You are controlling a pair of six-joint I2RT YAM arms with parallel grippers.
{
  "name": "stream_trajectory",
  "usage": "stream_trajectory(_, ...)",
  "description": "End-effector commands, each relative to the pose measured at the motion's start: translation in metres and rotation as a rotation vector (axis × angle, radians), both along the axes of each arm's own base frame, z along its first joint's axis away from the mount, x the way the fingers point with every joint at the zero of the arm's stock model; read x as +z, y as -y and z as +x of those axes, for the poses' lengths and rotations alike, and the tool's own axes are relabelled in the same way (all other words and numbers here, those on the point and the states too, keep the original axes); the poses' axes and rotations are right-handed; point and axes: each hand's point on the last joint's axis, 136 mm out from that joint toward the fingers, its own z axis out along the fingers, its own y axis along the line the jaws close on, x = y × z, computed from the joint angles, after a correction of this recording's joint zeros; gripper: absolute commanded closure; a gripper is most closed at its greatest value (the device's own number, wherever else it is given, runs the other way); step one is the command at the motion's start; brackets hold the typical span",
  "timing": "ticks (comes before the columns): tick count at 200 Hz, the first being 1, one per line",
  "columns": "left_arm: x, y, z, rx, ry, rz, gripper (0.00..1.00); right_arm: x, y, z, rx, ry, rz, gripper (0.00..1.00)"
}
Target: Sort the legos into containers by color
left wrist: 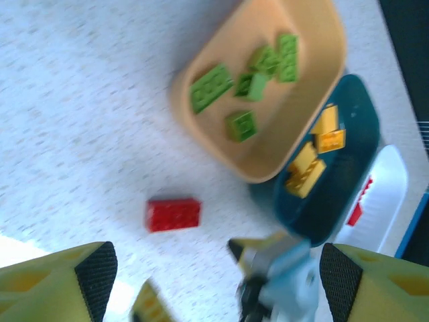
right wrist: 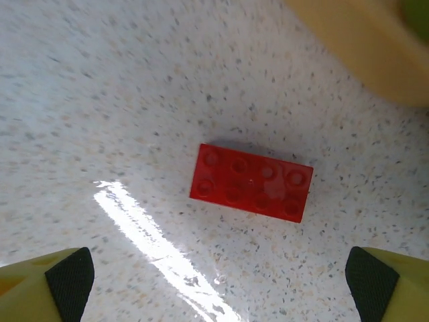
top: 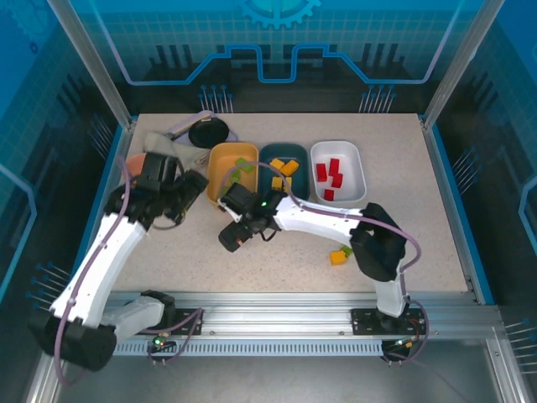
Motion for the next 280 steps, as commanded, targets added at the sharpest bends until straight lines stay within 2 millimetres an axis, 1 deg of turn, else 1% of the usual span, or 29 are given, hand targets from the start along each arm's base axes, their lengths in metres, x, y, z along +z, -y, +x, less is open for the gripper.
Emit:
stream_trajectory(1, -0.004, -0.013, -0.038, 0.020, 0.001, 0.014, 0.15, -0.005, 0.001, 0.011, -0.080, 0.005, -0.070, 0.00)
stream_trajectory(15, 0.000, -0.017, -0.057, 0.015, 0.021, 0.015, 0.13, -0.020, 0.000, 0.012, -0.105, -0.017, -0.100, 0.00)
stream_trajectory(34, 0.002, -0.021, -0.076, 0.001, 0.029, 0.022, 0.12, -0.032, -0.003, 0.015, -0.128, -0.024, -0.114, 0.00)
stream_trajectory(57, 0.003, -0.023, -0.089, -0.006, 0.023, 0.017, 0.12, -0.042, -0.002, 0.021, -0.156, -0.026, -0.156, 0.00)
stream_trajectory(68, 0.004, -0.023, -0.090, -0.005, 0.028, 0.016, 0.12, -0.047, 0.000, 0.024, -0.172, -0.030, -0.172, 0.00)
stream_trajectory(84, 0.008, -0.023, -0.088, -0.010, 0.040, 0.019, 0.12, -0.051, -0.002, 0.027, -0.177, -0.036, -0.165, 0.01)
stream_trajectory(107, 0.011, -0.022, -0.087, -0.021, 0.047, 0.024, 0.12, -0.057, -0.006, 0.029, -0.169, -0.044, -0.174, 0.07)
stream_trajectory(127, 0.011, -0.022, -0.087, -0.023, 0.045, 0.023, 0.12, -0.062, -0.006, 0.031, -0.173, -0.046, -0.182, 0.16)
stream_trajectory(152, 0.008, -0.020, -0.085, -0.023, 0.042, 0.013, 0.12, -0.062, -0.010, 0.035, -0.173, -0.041, -0.171, 0.30)
stream_trajectory(160, 0.008, -0.019, -0.084, -0.023, 0.043, 0.009, 0.12, -0.062, -0.009, 0.035, -0.175, -0.042, -0.176, 0.33)
stream_trajectory(172, 0.008, -0.019, -0.084, -0.022, 0.045, 0.005, 0.13, -0.061, -0.008, 0.036, -0.179, -0.043, -0.177, 0.35)
stream_trajectory(189, 0.009, -0.017, -0.083, -0.027, 0.049, -0.001, 0.13, -0.061, -0.006, 0.036, -0.186, -0.045, -0.180, 0.43)
stream_trajectory(201, 0.012, -0.014, -0.080, -0.044, 0.065, -0.009, 0.13, -0.050, -0.005, 0.037, -0.197, -0.031, -0.162, 0.46)
stream_trajectory(209, 0.016, -0.010, -0.077, -0.065, 0.082, -0.017, 0.13, -0.035, -0.003, 0.039, -0.210, -0.012, -0.137, 0.47)
stream_trajectory(222, 0.024, 0.001, -0.067, -0.121, 0.119, -0.044, 0.13, -0.002, 0.003, 0.043, -0.240, 0.032, -0.094, 0.47)
stream_trajectory(232, 0.032, 0.011, -0.060, -0.169, 0.151, -0.071, 0.13, 0.028, 0.016, 0.049, -0.283, 0.066, -0.059, 0.47)
stream_trajectory(236, 0.035, 0.015, -0.056, -0.189, 0.161, -0.079, 0.14, 0.037, 0.024, 0.051, -0.304, 0.074, -0.049, 0.47)
stream_trajectory(245, 0.043, 0.023, -0.049, -0.228, 0.186, -0.096, 0.14, 0.064, 0.044, 0.059, -0.370, 0.104, -0.009, 0.47)
stream_trajectory(260, 0.053, 0.036, -0.037, -0.288, 0.222, -0.100, 0.14, 0.096, 0.089, 0.072, -0.513, 0.129, 0.053, 0.47)
stream_trajectory(266, 0.057, 0.042, -0.032, -0.320, 0.237, -0.102, 0.14, 0.105, 0.108, 0.078, -0.585, 0.127, 0.082, 0.48)
stream_trajectory(280, 0.063, 0.063, -0.020, -0.411, 0.263, -0.103, 0.14, 0.118, 0.152, 0.091, -0.760, 0.120, 0.152, 0.50)
